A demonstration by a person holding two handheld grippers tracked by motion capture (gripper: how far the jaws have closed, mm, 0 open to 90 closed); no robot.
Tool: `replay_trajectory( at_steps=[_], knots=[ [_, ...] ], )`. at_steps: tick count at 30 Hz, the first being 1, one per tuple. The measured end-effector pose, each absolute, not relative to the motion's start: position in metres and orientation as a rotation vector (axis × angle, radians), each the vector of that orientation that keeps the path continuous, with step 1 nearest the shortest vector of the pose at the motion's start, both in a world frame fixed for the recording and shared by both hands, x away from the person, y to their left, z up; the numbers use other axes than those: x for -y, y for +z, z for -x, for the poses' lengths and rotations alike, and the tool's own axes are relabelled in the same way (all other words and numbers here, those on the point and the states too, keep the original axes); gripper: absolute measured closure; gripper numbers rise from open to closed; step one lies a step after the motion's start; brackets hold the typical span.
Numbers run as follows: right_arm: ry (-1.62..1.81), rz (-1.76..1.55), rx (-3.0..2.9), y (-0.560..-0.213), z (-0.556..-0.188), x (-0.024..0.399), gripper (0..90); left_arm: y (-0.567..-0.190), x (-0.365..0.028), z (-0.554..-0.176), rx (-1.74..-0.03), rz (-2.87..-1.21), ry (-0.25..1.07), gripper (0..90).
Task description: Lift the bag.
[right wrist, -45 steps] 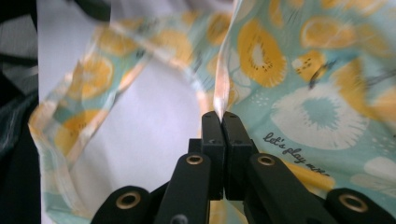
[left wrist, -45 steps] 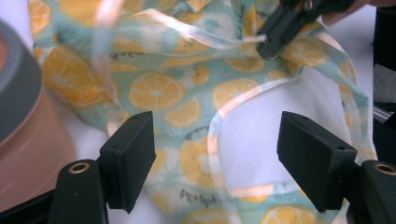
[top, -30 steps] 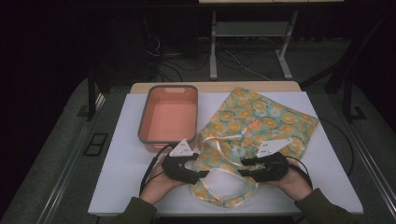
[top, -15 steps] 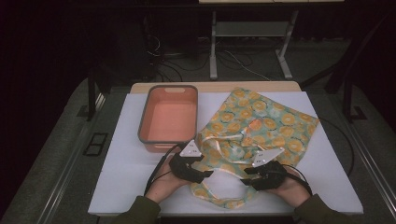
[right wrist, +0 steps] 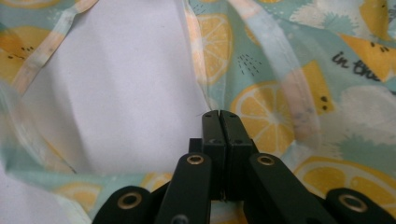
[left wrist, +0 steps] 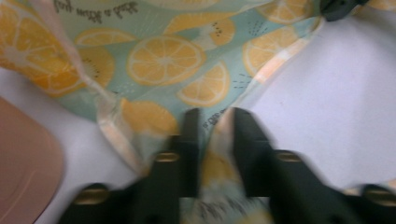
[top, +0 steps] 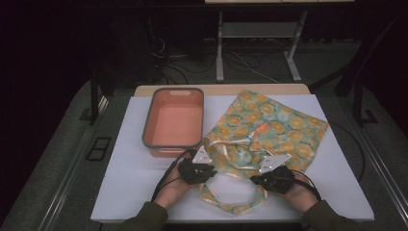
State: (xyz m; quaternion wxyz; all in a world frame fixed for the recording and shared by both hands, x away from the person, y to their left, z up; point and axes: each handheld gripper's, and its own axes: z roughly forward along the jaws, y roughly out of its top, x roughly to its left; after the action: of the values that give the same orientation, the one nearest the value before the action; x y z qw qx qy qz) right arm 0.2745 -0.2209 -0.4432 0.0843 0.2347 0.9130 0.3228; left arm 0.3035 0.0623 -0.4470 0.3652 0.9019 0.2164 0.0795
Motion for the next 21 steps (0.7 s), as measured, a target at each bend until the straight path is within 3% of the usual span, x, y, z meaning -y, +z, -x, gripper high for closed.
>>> replay_trajectory(
  at_steps=[3,21],
  knots=[
    [0.965,-0.701,-2.711,-0.442,-0.274,0.222,90.0,-0.446,-0.062,-0.304,-0.565,-2.316,0.193,88.3],
    [1.327,-0.74,-2.383,-0.383,-0.296,0.256,90.0,-0.403,-0.06,-0.314,-0.558,-2.081,0.239,88.8]
  ],
)
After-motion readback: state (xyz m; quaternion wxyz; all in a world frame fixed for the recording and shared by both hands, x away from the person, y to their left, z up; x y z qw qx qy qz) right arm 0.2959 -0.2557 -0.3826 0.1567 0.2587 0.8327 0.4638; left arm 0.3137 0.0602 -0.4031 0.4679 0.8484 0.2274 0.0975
